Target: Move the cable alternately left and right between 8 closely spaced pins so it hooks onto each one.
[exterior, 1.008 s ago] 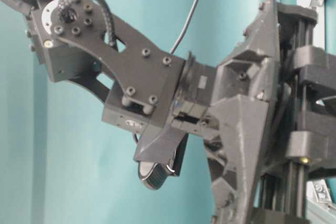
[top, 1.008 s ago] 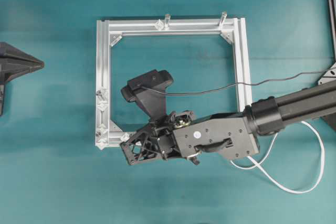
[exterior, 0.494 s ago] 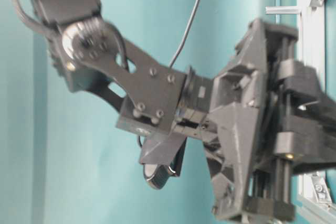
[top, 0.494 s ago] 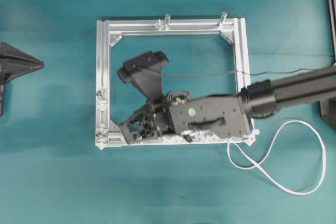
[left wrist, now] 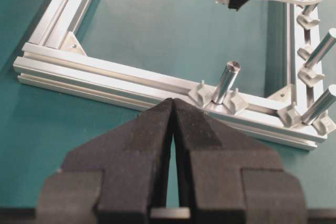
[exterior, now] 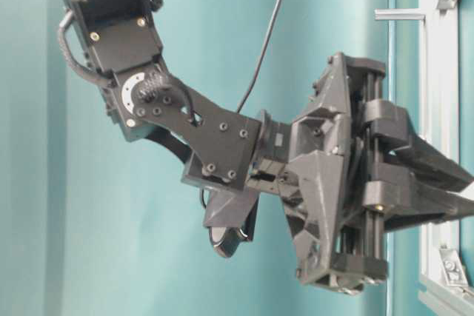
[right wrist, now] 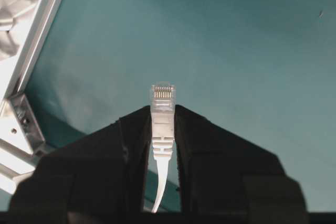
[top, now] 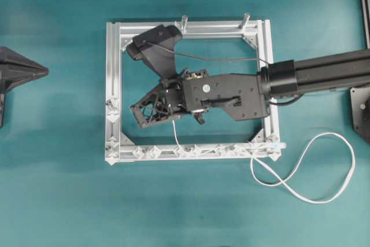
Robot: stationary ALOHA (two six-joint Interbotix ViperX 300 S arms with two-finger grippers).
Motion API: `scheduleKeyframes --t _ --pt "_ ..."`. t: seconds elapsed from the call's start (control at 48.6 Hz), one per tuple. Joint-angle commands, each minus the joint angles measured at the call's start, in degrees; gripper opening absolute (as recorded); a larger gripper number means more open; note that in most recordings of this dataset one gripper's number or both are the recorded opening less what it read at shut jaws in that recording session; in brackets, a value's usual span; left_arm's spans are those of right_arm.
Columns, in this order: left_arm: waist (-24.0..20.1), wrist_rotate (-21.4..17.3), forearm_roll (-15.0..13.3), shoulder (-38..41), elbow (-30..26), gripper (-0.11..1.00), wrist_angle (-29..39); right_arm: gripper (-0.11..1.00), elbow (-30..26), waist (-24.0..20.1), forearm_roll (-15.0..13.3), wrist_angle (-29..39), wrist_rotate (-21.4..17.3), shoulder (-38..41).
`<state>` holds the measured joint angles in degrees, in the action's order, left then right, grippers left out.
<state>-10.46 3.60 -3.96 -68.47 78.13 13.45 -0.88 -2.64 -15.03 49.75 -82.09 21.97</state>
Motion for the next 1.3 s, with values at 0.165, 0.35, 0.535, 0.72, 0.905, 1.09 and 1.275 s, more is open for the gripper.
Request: scheduleKeyframes --t 0.165,0.35,0.535,0.72,0.905,1.09,1.275 --pt "0.09 0.35 0.00 0.44 -0.53 0.03 -0.53 0.15 -1.32 0.62 -0.09 -1.67 0.18 -1.23" --pt "0.09 0.35 0.00 0.35 -0.18 0.03 -0.97 0.15 -3.25 0.79 -0.09 -4.31 0.18 -0.09" --pt "0.09 0.35 0.00 0.35 -0.18 0.03 -0.97 0.15 -8.26 0.88 -0.09 -4.48 0.35 3.08" --pt "0.09 0.35 0.00 0.35 -0.26 0.03 -0.97 0.15 -13.36 0.88 -0.18 -4.22 0.44 6.33" --pt "0.09 0.35 0.00 0.35 -0.26 0.03 -0.97 0.15 -16.52 0.88 0.00 -3.69 2.29 8.35" --pt "0.09 0.44 0.00 0.35 -0.26 0.03 -0.97 0.15 -17.84 0.70 0.09 -0.79 2.64 8.61" --pt "0.09 0.35 0.00 0.35 -0.18 0.03 -0.97 0.15 -18.54 -1.23 0.53 0.00 2.46 8.61"
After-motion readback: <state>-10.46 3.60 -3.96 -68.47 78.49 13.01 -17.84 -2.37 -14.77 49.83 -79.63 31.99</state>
